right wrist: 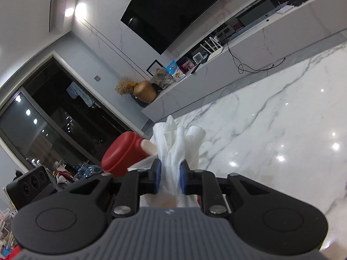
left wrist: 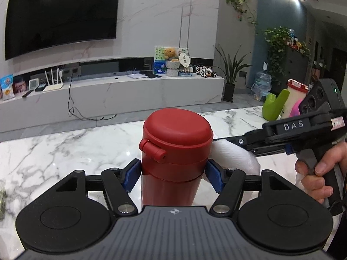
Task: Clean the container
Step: 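Wipe the bottle's side again with the towel in the right gripper, then rotate the red bottle in the left gripper while the right gripper wipes it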
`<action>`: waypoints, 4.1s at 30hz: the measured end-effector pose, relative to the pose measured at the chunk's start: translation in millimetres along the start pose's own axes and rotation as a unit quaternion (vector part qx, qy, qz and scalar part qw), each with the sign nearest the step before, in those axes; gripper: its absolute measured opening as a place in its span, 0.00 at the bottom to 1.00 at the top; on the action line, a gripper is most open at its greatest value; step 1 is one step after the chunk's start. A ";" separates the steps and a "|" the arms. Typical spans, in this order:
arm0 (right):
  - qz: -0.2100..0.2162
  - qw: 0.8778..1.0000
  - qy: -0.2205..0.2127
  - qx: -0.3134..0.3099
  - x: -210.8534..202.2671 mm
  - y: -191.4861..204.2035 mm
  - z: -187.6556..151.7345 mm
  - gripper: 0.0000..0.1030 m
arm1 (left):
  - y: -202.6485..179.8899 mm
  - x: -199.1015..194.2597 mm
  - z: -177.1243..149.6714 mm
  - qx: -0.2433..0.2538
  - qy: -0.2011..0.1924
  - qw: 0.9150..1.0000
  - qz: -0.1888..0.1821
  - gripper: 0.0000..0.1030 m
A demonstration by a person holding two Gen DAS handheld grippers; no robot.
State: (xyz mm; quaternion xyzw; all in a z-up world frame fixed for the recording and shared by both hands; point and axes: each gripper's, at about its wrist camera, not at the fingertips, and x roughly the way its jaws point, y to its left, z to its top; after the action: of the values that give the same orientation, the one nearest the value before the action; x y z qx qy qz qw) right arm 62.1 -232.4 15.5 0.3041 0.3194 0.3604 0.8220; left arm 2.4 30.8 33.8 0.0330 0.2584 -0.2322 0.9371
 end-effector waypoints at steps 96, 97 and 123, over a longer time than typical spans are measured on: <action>-0.104 0.988 0.108 -0.032 17.9 -22.1 -33.4 0.18 | -15.8 -4.1 9.4 0.005 0.046 0.999 0.000 0.60; -0.105 0.988 0.111 -0.030 18.9 -20.2 -34.8 0.18 | -16.2 -4.1 9.9 0.003 0.045 0.999 0.002 0.60; -0.056 0.994 0.041 -0.084 -4.8 4.9 -15.4 0.18 | -13.7 -2.1 8.7 0.019 0.046 0.999 -0.014 0.61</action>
State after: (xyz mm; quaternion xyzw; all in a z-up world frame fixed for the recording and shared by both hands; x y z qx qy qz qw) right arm 46.1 -229.4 11.1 0.2008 0.3381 0.3516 0.8496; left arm -1.3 17.9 43.2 0.0578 0.2976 -0.2487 0.9199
